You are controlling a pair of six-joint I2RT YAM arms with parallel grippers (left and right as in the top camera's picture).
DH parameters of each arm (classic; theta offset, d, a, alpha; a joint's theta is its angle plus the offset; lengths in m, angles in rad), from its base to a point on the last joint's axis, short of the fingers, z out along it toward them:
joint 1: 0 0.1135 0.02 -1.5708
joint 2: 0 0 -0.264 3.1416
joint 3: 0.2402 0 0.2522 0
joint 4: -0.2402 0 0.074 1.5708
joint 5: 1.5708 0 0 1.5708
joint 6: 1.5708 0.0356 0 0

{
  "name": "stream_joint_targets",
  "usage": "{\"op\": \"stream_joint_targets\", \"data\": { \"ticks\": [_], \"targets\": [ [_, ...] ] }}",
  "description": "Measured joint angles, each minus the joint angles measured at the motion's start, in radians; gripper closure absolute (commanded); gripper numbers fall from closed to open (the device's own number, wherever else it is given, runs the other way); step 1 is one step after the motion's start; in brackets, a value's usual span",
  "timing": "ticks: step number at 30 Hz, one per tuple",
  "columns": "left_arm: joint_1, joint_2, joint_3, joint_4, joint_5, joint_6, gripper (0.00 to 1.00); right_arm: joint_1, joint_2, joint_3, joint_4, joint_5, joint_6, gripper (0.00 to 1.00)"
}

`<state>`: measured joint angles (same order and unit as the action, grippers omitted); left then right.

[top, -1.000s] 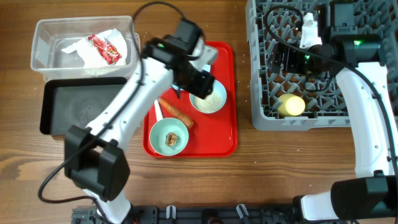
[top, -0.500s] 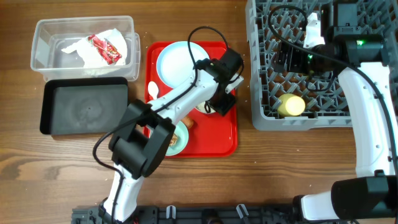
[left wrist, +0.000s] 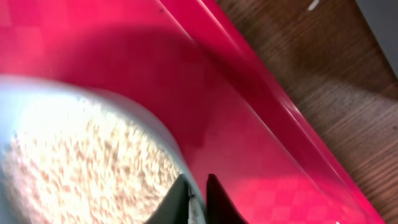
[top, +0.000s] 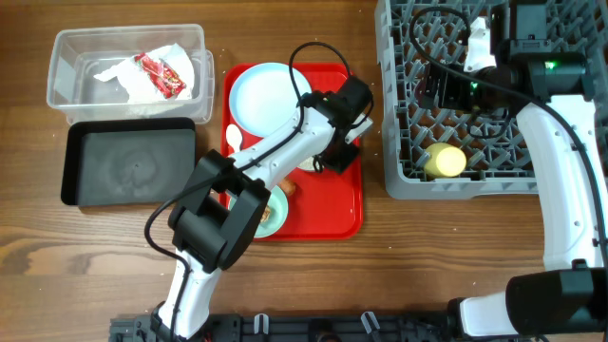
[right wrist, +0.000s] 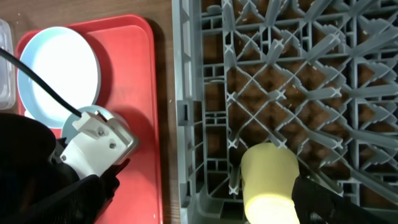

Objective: Sort waste into correct bins and load items into the dishwasher rack
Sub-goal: 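Grasp the blue rice bowl with the left gripper and lift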

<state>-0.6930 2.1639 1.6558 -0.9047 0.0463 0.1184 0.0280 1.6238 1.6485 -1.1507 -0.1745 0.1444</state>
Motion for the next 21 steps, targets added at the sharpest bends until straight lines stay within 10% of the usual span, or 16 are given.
{"op": "stream_joint_targets", "data": {
  "ticks": [21],
  "targets": [
    [0.092, -0.285, 0.015, -0.245, 0.028, -0.176, 0.96, 0.0, 0.0, 0.0, 0.01, 0.0, 0.0, 0.0]
  ]
}}
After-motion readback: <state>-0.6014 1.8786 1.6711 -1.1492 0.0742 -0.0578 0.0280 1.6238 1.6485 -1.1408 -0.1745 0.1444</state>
